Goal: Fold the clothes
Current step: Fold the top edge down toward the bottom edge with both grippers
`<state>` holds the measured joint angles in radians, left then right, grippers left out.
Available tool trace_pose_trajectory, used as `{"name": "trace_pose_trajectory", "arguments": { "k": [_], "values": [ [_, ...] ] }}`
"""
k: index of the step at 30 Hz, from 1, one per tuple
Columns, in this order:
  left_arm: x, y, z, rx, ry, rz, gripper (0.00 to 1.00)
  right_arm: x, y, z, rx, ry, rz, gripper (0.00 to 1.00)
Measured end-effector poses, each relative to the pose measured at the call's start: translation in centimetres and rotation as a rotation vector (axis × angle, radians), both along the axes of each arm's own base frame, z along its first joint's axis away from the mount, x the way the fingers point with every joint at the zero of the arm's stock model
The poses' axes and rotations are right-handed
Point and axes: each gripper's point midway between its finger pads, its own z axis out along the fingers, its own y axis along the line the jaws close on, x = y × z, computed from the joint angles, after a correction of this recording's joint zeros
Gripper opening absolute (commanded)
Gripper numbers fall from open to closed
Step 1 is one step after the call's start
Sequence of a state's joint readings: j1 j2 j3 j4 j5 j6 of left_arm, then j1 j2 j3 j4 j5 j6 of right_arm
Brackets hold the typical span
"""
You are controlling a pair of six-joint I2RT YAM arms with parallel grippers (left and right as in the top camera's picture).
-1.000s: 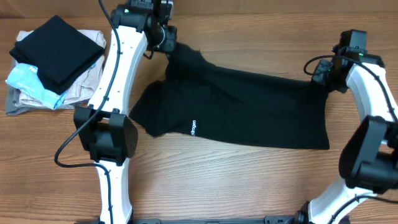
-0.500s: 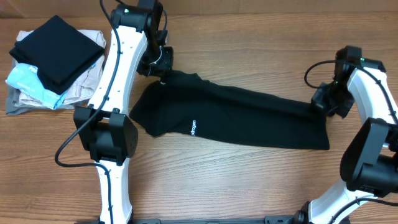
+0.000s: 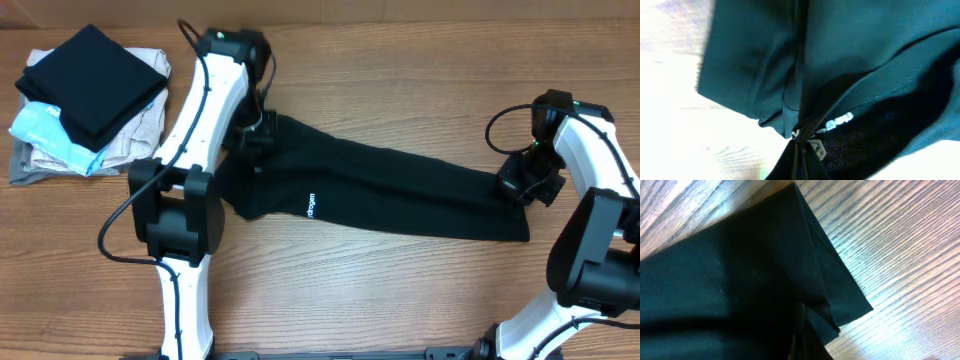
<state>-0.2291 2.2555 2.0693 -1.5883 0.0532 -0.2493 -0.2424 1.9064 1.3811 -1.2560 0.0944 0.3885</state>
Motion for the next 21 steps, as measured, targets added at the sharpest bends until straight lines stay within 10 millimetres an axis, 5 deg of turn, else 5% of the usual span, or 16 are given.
{"name": "trace_pose_trajectory", "arguments": {
  "k": [7, 21],
  "values": [
    [-3.8, 0.5, -3.5, 0.040, 0.149, -0.005, 0.04, -1.5, 0.1, -1.0, -0.007, 0.047, -0.031, 0.04],
    [-5.3, 1.4, -3.0, 0.085, 0.211, -0.015, 0.04, -2.3, -0.5, -2.4, -0.066, 0.057, -0.071, 0.04]
  ]
}}
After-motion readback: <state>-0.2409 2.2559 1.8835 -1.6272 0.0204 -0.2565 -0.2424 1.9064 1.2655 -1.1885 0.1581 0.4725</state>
